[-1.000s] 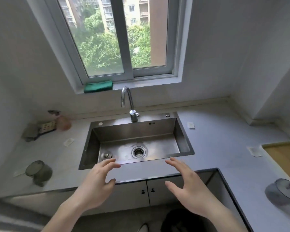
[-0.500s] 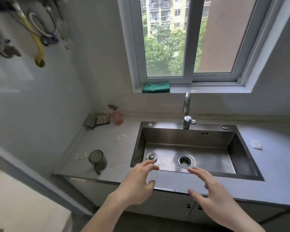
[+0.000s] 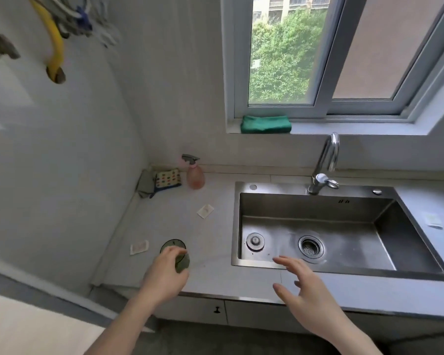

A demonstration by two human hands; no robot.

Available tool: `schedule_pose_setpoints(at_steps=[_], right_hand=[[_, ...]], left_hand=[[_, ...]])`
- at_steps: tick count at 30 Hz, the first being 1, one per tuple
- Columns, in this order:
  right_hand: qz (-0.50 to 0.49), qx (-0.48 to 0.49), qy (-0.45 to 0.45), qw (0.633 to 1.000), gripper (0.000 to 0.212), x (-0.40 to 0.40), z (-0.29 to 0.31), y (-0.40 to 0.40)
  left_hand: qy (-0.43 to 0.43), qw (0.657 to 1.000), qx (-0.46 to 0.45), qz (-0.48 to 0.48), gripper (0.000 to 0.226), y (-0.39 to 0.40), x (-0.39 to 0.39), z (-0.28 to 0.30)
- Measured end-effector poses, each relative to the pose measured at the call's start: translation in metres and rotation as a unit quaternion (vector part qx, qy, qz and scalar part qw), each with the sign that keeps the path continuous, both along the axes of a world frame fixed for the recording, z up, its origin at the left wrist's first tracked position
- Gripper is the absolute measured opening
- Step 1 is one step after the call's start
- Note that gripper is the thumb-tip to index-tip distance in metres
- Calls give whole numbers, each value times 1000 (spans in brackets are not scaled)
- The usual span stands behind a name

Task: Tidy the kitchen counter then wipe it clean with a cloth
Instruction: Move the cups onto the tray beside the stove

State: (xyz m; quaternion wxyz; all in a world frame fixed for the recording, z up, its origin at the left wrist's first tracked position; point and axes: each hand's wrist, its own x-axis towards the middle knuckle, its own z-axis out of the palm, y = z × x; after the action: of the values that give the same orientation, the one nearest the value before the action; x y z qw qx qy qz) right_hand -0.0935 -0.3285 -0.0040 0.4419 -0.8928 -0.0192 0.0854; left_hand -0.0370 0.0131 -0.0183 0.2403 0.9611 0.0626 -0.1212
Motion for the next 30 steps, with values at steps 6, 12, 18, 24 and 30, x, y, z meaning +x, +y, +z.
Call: schedule_pose_setpoints(at_steps=[6, 12, 18, 24, 30], right_hand=[[5, -26, 25, 999, 47, 4, -11, 20], [-13, -31, 33, 999, 47, 2, -16, 28], [-38, -23, 47, 998, 47, -12, -27, 28], [-53, -21, 61, 996, 47, -21, -33, 25], [-47, -12, 62, 997, 46, -13, -34, 35]], left_hand=[[41, 986, -57, 149, 53, 40, 9, -45], [111, 966, -115, 202, 64, 44, 16, -77], [123, 964, -117, 203, 34, 36, 16, -91], [92, 959, -149, 224, 9, 36, 18, -93], [124, 944, -182, 245, 19, 57, 24, -97]])
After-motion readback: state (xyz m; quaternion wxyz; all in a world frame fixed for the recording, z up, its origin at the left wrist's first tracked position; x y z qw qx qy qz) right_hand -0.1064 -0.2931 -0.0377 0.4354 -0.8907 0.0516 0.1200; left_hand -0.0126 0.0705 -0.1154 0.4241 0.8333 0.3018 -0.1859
